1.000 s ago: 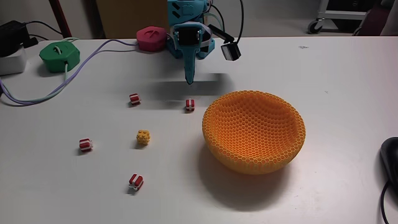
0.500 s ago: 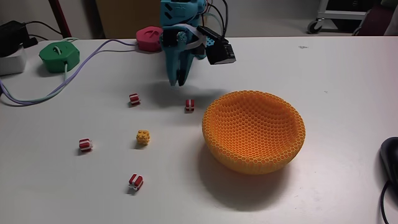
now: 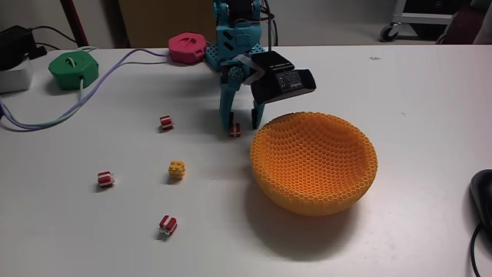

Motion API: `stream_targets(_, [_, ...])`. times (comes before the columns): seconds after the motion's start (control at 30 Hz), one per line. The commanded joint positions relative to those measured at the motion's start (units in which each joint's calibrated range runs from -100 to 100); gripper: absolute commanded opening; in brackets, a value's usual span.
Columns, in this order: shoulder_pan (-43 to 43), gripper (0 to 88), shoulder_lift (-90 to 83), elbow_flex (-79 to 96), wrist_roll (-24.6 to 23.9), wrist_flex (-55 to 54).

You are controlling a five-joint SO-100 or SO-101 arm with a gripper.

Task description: Place cube pieces into the yellow basket

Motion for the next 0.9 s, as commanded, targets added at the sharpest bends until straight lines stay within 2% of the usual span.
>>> stream_targets(0.0, [1.7,22.9,3.8,-1.1,0.0,-3.1])
stream_targets(0.03, [2.3,20.5,4.0,-0.5,0.0,-4.4])
stream_targets(0.13, [3.8,1.6,4.1,1.0,0.5,-7.2])
stream_targets(0.17, [4.2,0.0,4.1,1.5,0.7,-8.3])
stream_targets(0.33, [5.4,0.0,3.3,-0.7,2.9,-7.7])
stream_targets(0.37, [5.7,0.0,2.5,-3.9,4.3,-4.0])
stream_targets(0.5, [9.0,0.0,0.6,-29.2,12.3,24.4])
stream_targets(0.6, [9.3,0.0,3.7,-46.8,17.3,35.9])
stream_targets(0.73, [3.3,0.0,13.2,-60.6,21.5,34.3])
stream_targets(0.8, [-0.1,0.0,17.1,-63.4,21.6,30.0])
stream_targets(0.87, [-3.1,0.0,19.5,-61.6,19.8,22.1])
